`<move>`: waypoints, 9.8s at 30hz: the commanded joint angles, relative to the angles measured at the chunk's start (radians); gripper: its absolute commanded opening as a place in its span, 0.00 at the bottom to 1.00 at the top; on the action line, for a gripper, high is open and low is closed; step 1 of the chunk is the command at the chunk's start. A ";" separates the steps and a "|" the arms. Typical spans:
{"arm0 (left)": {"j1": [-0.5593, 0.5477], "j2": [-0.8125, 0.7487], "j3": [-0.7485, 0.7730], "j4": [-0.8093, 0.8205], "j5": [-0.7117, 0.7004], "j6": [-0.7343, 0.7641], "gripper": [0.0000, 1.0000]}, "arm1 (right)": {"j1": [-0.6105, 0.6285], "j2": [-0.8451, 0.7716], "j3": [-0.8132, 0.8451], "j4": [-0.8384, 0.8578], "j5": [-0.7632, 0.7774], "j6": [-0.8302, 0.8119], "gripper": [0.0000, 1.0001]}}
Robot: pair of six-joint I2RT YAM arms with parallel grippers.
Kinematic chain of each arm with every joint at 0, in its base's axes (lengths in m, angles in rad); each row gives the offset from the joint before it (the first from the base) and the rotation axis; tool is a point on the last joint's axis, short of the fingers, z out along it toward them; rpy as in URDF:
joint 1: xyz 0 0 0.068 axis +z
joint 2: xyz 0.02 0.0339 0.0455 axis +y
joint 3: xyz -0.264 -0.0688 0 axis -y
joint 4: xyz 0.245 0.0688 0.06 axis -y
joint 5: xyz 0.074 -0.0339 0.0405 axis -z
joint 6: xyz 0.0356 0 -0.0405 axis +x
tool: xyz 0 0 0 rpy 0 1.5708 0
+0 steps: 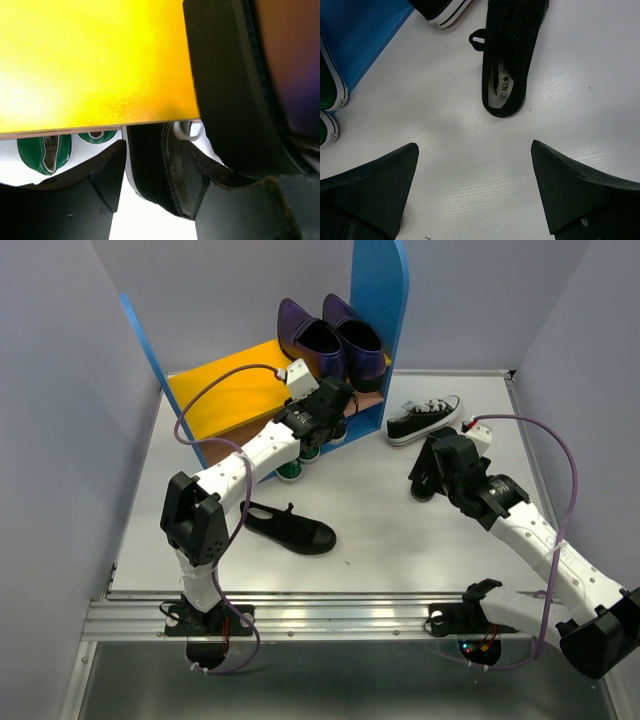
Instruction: Place and organize the shoes onto the shoe shelf
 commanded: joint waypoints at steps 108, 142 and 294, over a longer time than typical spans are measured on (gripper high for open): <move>-0.243 -0.713 -0.517 0.066 0.056 0.294 0.66 | -0.316 1.031 0.683 0.222 -0.111 -0.048 0.57; -0.218 -0.753 -0.451 0.013 -0.125 0.391 0.66 | -0.176 0.283 0.127 0.279 -0.711 -0.273 0.01; -0.072 -0.841 -0.458 0.018 -0.151 0.357 0.66 | -0.081 0.767 0.776 0.260 -0.208 -0.155 0.41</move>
